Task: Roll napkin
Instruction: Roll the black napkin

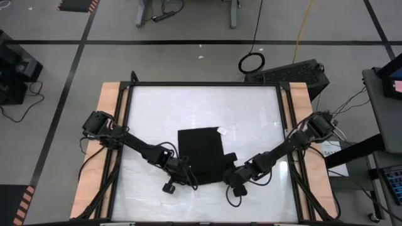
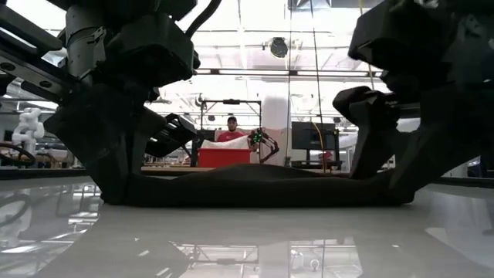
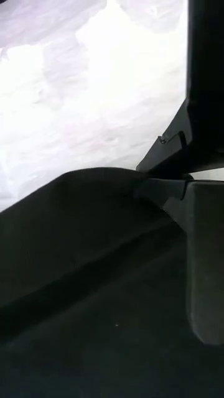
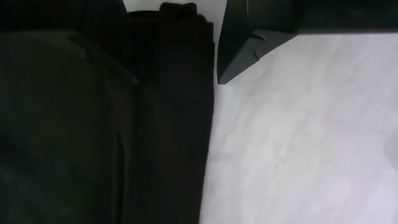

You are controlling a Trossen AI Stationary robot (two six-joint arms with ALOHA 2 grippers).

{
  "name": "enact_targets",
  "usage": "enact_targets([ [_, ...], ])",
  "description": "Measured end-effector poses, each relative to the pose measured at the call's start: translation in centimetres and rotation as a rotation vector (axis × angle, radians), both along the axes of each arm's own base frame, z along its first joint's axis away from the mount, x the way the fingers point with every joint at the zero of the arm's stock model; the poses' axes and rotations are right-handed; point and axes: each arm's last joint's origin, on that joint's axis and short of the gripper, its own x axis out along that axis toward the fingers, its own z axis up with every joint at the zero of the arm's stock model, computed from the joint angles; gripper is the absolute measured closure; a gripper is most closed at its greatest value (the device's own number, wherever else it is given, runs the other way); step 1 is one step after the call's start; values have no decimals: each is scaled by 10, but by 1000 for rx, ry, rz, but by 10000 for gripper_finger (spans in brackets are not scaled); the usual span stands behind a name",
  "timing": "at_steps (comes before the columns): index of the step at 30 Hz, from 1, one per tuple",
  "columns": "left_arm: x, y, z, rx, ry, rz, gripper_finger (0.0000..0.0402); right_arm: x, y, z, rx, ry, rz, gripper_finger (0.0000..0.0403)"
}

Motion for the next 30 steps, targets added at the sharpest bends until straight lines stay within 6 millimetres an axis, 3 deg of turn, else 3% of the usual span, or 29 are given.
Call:
enact_targets([
  [9,0,-1,0,-11,4,-9,395,7,-8,-13,28,58,-20,224],
  [12,-1,-1,0,-21,8,-15,395,8,-9,-16,76,79,-58,276],
  [15,-1,-2,0,-58,26,-29,395,9,-9,-12,129,77,-73,359],
  [17,-2,-3,0,-87,44,-28,395,8,-9,-9,185,89,-77,387],
  [30,-3,-1,23,-352,190,146,396,10,4,26,758,172,-235,395],
])
